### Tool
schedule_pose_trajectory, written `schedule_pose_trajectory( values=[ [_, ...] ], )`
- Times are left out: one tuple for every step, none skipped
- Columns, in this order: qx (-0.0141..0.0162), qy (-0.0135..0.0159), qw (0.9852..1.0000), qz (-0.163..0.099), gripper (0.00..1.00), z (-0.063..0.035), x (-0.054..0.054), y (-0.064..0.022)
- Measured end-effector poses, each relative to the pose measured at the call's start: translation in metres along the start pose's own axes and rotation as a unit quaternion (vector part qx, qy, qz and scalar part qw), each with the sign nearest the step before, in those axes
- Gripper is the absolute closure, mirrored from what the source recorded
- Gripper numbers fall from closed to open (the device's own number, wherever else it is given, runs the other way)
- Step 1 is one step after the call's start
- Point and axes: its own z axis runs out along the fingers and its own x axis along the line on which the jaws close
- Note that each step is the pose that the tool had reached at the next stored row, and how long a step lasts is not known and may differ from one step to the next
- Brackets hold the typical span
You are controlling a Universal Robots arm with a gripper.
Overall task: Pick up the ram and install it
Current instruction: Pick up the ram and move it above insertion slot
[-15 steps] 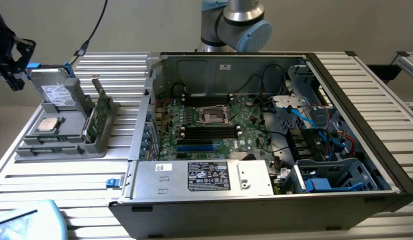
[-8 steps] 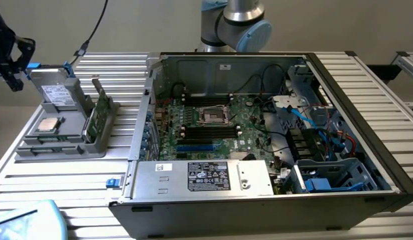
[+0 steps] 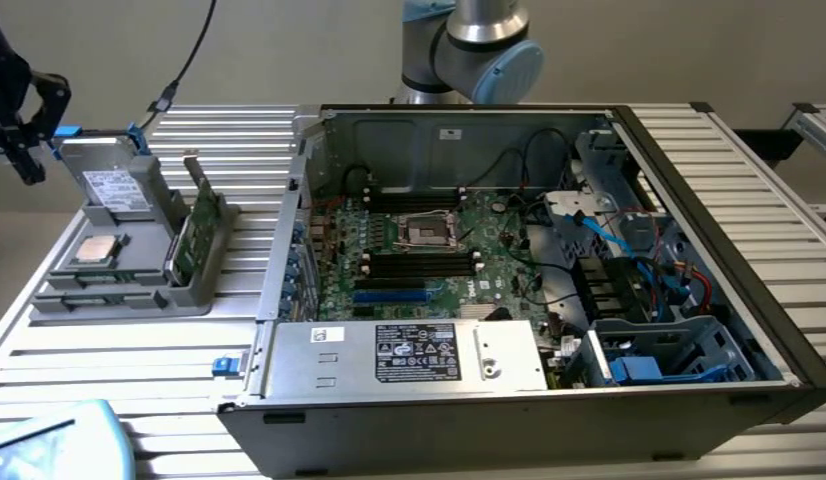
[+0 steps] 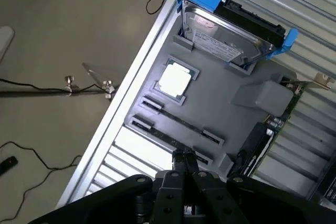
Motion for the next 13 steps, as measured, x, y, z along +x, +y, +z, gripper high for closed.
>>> schedule_pose_trajectory(
  values=[
    [0.0007, 0.0005, 1.0, -0.01, 0.89, 0.0, 0.0, 0.0],
    [0.0013, 0.0009, 0.9998, -0.019, 0.89, 0.0001, 0.0, 0.0],
    [0.0019, 0.0013, 0.9996, -0.028, 0.89, 0.0003, 0.0, 0.0],
    [0.0025, 0.0017, 0.9993, -0.037, 0.89, 0.0004, 0.0, 0.0],
    [0.0032, 0.0022, 0.9989, -0.046, 0.89, 0.0006, 0.0, 0.0],
    [0.0038, 0.0026, 0.9985, -0.055, 0.89, 0.0008, 0.0, 0.0],
    [0.0044, 0.0031, 0.9979, -0.064, 0.89, 0.001, -0.0001, -0.0001],
    [0.005, 0.0035, 0.9973, -0.073, 0.89, 0.0013, -0.0001, -0.0001],
    [0.0056, 0.0039, 0.9966, -0.082, 0.89, 0.0016, -0.0001, -0.0001],
    [0.0063, 0.0043, 0.9958, -0.091, 0.89, 0.0019, -0.0002, -0.0001],
    [0.007, 0.0046, 0.995, -0.1, 0.89, 0.0023, -0.0002, -0.0001],
    [0.0077, 0.0049, 0.994, -0.109, 0.89, 0.0029, -0.0002, -0.0001],
    [0.0085, 0.005, 0.993, -0.118, 0.89, 0.0034, -0.0002, -0.0002]
  ],
)
